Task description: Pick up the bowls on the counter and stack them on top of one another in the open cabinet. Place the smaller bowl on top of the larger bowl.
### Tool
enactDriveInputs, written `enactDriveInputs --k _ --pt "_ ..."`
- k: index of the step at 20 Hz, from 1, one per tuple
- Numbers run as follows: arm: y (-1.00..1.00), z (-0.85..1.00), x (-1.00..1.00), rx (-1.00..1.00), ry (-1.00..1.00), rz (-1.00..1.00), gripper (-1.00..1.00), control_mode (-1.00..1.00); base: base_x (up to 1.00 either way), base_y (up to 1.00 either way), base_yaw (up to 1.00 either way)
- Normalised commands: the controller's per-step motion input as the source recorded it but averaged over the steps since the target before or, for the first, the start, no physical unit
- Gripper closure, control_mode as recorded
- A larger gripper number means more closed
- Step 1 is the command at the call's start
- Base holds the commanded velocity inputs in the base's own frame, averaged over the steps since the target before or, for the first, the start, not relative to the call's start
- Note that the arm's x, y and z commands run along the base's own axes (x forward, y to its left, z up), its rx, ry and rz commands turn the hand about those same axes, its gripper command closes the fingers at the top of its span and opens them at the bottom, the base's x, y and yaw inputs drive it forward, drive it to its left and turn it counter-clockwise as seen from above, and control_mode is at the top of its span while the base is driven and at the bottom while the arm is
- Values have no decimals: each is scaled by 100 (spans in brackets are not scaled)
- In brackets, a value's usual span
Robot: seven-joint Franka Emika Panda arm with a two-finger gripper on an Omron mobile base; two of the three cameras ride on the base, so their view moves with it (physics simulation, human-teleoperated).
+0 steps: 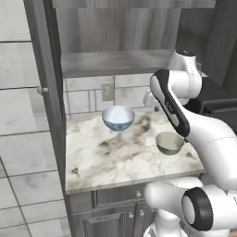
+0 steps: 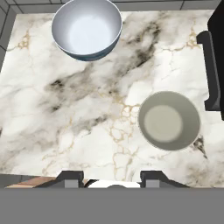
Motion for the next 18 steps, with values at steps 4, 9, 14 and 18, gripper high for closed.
enactDriveInputs --k 4,9,14,18 --pt "-2 -1 -10 0 -2 0 -100 -100 0 0 0" --pt "-6 -13 -26 0 0 0 -100 -100 0 0 0" --pt "-2 -20 -23 0 0 0 -100 -100 0 0 0" --pt "0 -20 -19 -1 0 0 -100 -100 0 0 0"
